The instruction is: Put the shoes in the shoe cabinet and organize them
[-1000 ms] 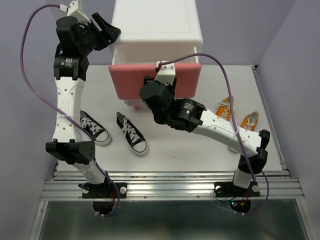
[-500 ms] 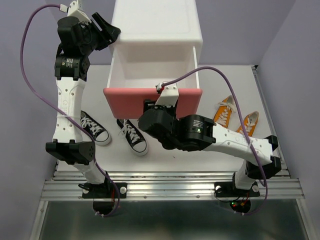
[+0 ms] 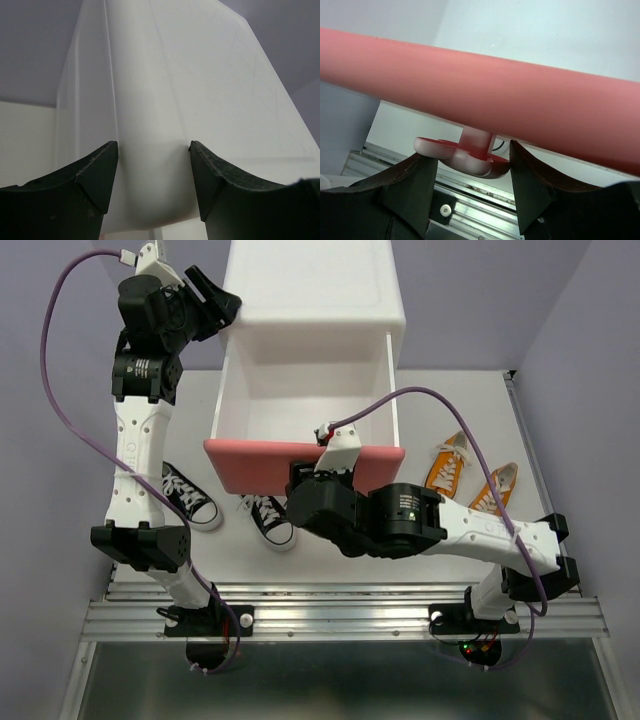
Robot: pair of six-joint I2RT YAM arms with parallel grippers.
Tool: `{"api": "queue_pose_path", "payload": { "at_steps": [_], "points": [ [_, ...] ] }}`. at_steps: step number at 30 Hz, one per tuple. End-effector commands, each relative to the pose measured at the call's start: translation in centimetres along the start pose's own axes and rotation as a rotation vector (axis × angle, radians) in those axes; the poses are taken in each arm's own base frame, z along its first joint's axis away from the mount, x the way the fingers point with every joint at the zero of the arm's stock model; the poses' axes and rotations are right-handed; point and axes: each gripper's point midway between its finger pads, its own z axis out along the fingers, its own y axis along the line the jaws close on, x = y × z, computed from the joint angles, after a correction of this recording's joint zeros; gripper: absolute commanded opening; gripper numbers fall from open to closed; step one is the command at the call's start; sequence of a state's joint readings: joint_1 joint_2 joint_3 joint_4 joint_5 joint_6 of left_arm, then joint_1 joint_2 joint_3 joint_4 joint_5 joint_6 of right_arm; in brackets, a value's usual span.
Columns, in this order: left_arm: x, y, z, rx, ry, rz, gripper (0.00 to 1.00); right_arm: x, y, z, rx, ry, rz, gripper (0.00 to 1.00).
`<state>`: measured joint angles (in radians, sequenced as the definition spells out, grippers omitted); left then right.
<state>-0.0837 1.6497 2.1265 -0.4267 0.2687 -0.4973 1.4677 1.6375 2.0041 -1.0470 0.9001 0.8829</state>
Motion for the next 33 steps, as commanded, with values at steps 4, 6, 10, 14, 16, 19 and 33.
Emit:
{"api": "queue_pose_path", "payload": {
  "at_steps": [4, 6, 10, 14, 16, 19, 33],
  "points": [
    [6.5, 3.8, 1.1, -0.116, 0.198, 0.008, 0.68, 0.0, 0.8, -2.3, -0.09, 0.037, 0.066, 0.38],
    [6.4, 3.7, 1.0, -0.116, 0.193, 0.008, 0.68, 0.3, 0.7, -2.5, -0.093, 0.052, 0.082, 0.57],
    [6.5, 3.8, 1.0, -0.115, 0.194, 0.006, 0.68, 0.5, 0.7, -2.8, -0.105, 0.07, 0.09, 0.71],
    [6.8, 3.9, 1.2, -0.113, 0.202, 0.002, 0.68, 0.4, 0.9, -3.0, -0.126, 0.075, 0.065, 0.99],
    [6.8, 3.9, 1.3, -0.115, 0.199, 0.003, 0.68, 0.4, 0.9, -3.1, -0.136, 0.078, 0.056, 1.0],
    [6.8, 4.1, 1.4, -0.117, 0.201, 0.012, 0.68, 0.5, 0.9, -3.7, -0.158, 0.103, 0.062, 1.0],
    [7.1, 4.3, 2.1, -0.116, 0.21, 0.014, 0.68, -4.3, 0.8, -11.1, -0.483, 0.131, 0.103, 1.0]
  ]
}}
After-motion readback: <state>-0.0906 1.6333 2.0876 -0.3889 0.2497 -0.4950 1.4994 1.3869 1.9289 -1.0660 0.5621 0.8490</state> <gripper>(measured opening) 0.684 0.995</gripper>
